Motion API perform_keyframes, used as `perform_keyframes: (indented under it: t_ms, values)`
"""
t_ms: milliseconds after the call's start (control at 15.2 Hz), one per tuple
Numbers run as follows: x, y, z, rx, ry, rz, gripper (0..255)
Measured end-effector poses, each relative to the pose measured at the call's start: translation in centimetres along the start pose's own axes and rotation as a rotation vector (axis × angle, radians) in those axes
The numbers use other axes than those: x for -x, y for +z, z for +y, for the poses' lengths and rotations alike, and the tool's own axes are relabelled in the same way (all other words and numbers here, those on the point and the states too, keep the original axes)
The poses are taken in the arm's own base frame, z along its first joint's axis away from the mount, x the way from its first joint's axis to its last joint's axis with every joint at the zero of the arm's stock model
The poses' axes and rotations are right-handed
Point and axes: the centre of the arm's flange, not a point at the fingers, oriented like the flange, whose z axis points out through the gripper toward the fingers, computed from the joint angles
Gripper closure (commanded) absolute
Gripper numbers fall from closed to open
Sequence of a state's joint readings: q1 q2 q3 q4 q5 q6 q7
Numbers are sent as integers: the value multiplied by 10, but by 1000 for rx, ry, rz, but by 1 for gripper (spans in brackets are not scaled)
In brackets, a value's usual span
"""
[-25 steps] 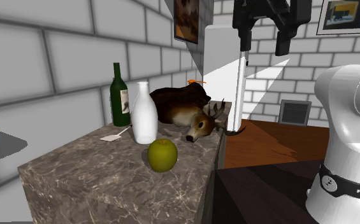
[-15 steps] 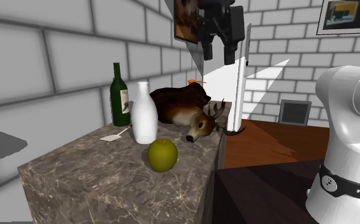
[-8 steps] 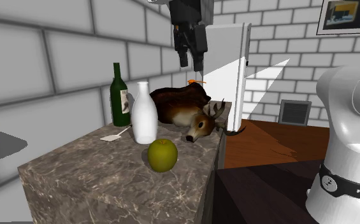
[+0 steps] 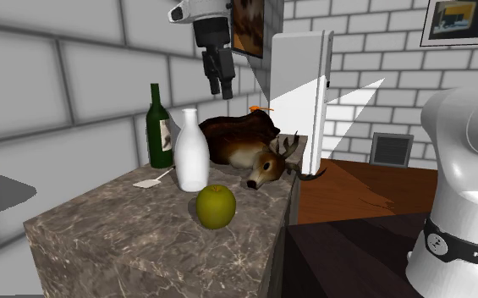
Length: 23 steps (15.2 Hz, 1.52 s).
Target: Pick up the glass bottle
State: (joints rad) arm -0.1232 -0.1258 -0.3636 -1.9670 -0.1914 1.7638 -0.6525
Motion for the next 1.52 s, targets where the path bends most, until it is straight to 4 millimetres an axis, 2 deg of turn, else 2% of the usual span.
perform_keyframes:
  t_ms: [462, 858, 1056, 1386, 1452, 1518]
  values:
    - [-35, 18, 88, -13, -17, 5, 0]
    - [-67, 35, 153, -25, -32, 9, 0]
    - [-72, 49, 163, -27, -35, 9, 0]
    - [-76, 74, 163, -27, -36, 10, 0]
    - [-76, 77, 163, -27, -36, 10, 255]
    - [-76, 78, 163, -27, -36, 10, 255]
